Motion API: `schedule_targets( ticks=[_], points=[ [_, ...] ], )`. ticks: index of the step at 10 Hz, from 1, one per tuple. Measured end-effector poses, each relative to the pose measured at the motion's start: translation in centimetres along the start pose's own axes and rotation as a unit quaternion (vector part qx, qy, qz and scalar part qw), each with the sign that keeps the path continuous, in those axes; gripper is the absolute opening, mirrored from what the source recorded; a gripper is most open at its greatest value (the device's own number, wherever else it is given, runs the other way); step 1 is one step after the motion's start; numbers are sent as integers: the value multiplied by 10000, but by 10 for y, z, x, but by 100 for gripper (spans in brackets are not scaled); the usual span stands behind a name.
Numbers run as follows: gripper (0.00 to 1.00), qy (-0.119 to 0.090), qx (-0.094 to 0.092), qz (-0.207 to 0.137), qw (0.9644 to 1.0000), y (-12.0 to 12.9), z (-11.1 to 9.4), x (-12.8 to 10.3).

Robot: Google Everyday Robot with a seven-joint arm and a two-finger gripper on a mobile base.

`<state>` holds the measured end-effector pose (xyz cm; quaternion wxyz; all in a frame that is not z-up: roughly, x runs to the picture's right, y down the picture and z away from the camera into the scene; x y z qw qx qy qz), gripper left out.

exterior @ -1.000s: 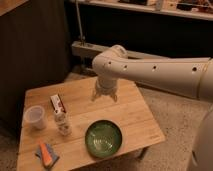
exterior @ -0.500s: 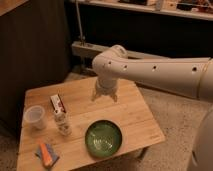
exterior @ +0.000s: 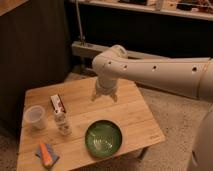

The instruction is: Place the pepper in the ceramic bowl

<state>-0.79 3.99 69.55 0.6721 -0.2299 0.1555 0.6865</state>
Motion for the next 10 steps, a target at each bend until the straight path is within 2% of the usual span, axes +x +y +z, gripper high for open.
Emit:
schedule_targets(
  ticks=[5,7,9,10],
  points=[
    [65,0,0,0,10000,0,0,0],
    [65,-16,-89,-51,9999,0,-1,-1],
    [65,-65,-442,-470,9979,15,-15,-1],
    [65,-83,-624,-807,9948,41,-28,4]
  ],
)
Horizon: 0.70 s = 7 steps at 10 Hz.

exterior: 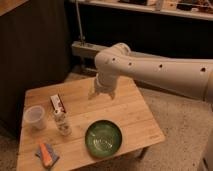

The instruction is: Place the pepper in the ceramic bowl

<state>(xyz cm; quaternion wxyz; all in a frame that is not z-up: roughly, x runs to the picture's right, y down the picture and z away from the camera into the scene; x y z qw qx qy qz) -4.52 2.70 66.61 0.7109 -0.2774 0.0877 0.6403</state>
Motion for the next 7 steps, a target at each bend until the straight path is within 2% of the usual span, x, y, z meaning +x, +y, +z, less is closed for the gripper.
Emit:
schedule_targets(
  ticks=[1,3,5,7],
  points=[
    [65,28,-102,-216,9997,20,-4,5],
    [65,157,-331,-695,9969,76,-11,20],
    [65,374,-488,-1231,9905,137,-9,39],
    [65,534,-530,-1675,9830,180,-12,59]
  ],
)
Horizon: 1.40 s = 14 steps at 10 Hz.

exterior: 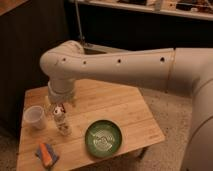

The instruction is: Place the pepper in the ceramic bowl

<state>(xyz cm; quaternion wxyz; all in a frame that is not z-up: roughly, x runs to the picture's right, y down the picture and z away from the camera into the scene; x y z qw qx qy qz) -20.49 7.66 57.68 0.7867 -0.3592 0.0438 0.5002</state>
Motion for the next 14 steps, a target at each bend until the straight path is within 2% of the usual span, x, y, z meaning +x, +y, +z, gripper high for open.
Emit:
schedule_targets(
  ticks=[2,5,6,7,8,9,10,11,12,14],
  points=[
    [65,25,39,2,10000,-1,0,1],
    [65,86,-31,-56,9999,1,3,0],
    [65,143,-345,-326,9988,6,12,-4],
    [65,202,-858,-617,9942,15,24,-8],
    [65,257,-1315,-844,9874,21,32,-12],
    [65,333,-1798,-1132,9766,34,40,-16],
    [65,457,-2145,-1400,9656,57,45,-16],
    [65,534,-2209,-1605,9605,80,45,-8],
    [65,546,-2079,-1753,9608,99,42,3],
    [65,528,-1343,-2077,9675,139,37,31]
  ],
)
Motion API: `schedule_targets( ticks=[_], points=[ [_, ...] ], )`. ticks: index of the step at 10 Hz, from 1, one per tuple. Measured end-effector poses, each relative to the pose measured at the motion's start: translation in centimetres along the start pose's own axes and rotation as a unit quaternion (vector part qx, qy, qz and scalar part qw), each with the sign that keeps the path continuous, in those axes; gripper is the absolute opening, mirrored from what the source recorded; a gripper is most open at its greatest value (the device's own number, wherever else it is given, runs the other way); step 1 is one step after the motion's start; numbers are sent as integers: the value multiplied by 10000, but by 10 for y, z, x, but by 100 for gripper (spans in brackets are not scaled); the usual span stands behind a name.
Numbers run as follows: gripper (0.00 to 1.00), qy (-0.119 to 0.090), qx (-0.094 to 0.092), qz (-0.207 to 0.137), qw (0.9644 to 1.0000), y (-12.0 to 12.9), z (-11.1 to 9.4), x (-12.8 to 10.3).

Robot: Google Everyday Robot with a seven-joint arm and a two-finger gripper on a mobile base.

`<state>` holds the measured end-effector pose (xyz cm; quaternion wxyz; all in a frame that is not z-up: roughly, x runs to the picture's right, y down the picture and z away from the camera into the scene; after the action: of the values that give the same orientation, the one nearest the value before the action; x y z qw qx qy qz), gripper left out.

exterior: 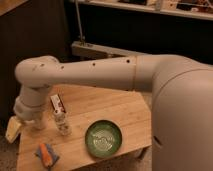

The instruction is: Place the pepper in the ceramic bowl

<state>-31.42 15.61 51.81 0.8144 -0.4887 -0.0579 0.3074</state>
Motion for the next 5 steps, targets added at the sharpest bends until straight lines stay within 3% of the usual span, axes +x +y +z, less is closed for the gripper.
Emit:
schedule_targets(
  ticks=[2,5],
  points=[
    [65,64,512,-42,9987,22,13,13],
    [65,46,323,58,9995,13,38,28]
  ],
)
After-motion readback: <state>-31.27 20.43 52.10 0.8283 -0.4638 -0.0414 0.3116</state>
